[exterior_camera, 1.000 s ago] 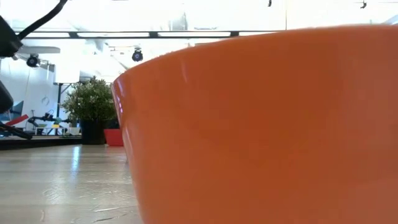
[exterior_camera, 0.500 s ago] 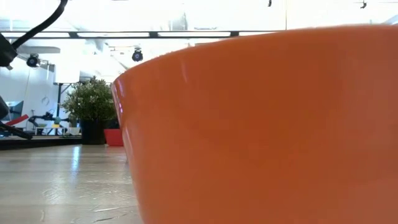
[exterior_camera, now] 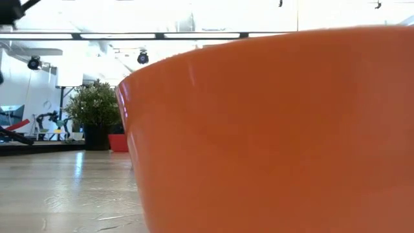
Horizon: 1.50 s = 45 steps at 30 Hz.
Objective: Pick & Place Mini bowls
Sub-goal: Put the bottom left orange bowl on the shelf
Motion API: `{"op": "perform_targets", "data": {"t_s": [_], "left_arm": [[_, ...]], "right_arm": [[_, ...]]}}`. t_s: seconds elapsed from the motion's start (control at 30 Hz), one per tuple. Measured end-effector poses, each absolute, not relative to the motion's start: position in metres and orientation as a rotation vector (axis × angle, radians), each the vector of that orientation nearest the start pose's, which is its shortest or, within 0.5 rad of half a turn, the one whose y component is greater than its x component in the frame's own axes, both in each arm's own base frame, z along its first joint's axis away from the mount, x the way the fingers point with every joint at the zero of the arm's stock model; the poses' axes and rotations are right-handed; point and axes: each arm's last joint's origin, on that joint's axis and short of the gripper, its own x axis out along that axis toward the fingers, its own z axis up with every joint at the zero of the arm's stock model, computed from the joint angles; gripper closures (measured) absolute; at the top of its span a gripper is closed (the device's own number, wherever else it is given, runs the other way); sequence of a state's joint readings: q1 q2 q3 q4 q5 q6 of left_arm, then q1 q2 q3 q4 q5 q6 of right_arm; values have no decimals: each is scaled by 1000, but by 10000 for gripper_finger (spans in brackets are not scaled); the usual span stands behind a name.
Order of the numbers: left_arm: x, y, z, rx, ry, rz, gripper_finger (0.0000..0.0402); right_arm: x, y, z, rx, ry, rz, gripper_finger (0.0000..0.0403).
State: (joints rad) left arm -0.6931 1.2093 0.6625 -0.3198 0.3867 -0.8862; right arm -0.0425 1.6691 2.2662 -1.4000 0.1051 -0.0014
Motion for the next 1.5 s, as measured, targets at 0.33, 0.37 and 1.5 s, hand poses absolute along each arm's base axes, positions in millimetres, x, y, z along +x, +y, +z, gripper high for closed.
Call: {"op": "perform_targets", "data": {"t_s": [0.33, 0.37, 1.5], "left_arm": [[161, -109, 254, -828, 1063, -272, 401], [161, -103, 258, -850, 1037, -234, 401], [209, 103, 374, -774, 738, 553, 401]], "right_arm": [[283, -15, 486, -45, 781, -132, 394], [283, -15, 486, -56, 777, -128, 394], [285, -15, 488, -172, 759, -77, 394]]}}
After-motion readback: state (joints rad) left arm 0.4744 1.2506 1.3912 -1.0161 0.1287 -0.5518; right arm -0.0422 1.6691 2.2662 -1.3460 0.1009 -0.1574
